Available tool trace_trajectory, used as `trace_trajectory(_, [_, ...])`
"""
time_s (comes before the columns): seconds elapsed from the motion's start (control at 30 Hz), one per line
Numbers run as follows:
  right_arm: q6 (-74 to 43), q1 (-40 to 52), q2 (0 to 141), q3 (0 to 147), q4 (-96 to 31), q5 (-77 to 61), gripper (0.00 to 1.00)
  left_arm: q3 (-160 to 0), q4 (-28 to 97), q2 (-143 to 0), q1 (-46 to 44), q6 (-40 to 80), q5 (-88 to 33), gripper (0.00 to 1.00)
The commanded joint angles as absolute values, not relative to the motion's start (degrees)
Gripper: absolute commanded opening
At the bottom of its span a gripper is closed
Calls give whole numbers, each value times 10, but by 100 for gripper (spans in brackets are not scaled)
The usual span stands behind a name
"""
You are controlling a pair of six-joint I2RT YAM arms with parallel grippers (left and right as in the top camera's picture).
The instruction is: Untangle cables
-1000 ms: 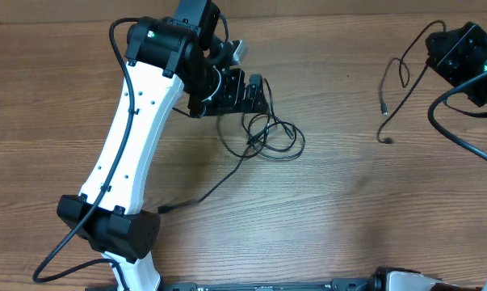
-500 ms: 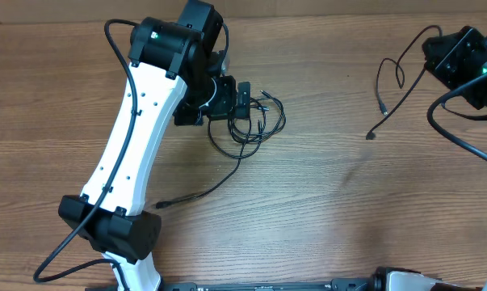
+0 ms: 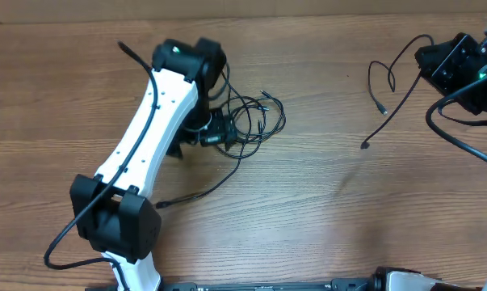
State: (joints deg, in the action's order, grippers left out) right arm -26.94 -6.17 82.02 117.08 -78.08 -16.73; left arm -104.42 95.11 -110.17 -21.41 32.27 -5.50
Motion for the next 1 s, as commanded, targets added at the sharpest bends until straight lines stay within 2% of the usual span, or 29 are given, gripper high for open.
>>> trace_trajectory(0.0, [-265,-62,827,1181,-779,-173,4,-976,924,-1103,-219,268,-55,100])
trace_trajectory(0.47, [-265,-62,859,1181,-785,-177,4,-769,705,-1103,-219,170,-15,100])
trace_trajectory(0.83, [-265,-62,859,1181,-779,-177,4,-714,672,-1103,-262,57,-13,98])
trace_trajectory(0.93, [-265,-62,859,1181,-779,-177,4,-698,640,-1103,-283,56,27,97])
trace_trajectory(0.97, [-265,-62,859,1181,-780,-177,4,-694,625,-1103,-288,58,44,91])
